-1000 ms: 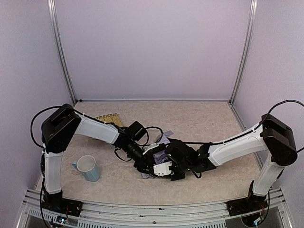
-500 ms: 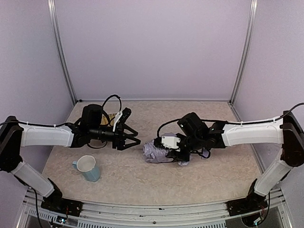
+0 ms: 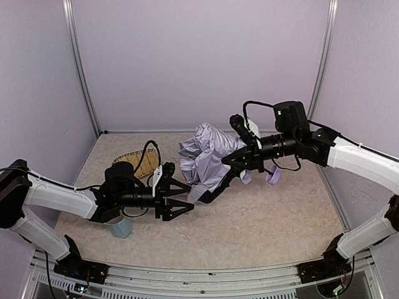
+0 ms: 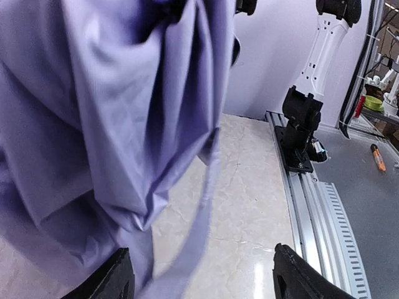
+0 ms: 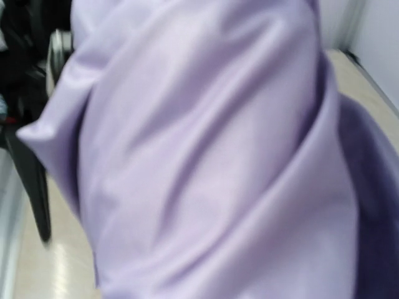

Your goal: Put away the umbrella

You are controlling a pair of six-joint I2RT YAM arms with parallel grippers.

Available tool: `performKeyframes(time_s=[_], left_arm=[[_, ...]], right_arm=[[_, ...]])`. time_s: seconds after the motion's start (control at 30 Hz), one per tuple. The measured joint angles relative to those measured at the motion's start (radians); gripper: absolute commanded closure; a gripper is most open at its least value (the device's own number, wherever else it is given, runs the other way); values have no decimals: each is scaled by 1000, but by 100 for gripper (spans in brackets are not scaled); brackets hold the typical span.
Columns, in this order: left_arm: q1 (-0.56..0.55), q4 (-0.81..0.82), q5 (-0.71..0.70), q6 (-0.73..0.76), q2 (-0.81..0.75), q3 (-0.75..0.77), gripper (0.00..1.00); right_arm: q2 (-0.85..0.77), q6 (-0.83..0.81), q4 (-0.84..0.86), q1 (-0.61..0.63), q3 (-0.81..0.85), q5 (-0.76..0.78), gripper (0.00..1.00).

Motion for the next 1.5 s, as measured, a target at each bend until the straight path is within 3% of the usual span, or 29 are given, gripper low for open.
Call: performKeyframes(time_s=[0.1, 0.23, 0.37, 0.6, 0.87, 1.1, 1.27, 1.5], left_arm=[[-28, 37, -27, 15, 48, 14, 28], [-26, 39, -26, 40, 95, 38, 46], [-42, 60, 34, 71, 123, 42, 55], [-90, 79, 91, 98, 201, 46, 100], [-59, 79, 98, 98, 209, 47, 100], [49, 24, 71, 100, 270, 113, 100], [105, -64, 34, 144, 338, 265, 100], [127, -172, 9, 231, 452, 514, 100]], right_arm=[[0, 13, -5, 1, 21, -51, 100], [-2, 13, -24, 1, 53, -72, 100], [-6, 13, -33, 1, 77, -75, 100], [-8, 13, -43, -1, 102, -64, 100], [-22, -14, -118, -33, 118, -35, 100], [-30, -94, -254, -35, 168, -43, 100], [-40, -161, -317, -14, 161, -87, 100], [-34, -228, -320, 164, 13, -23, 100]])
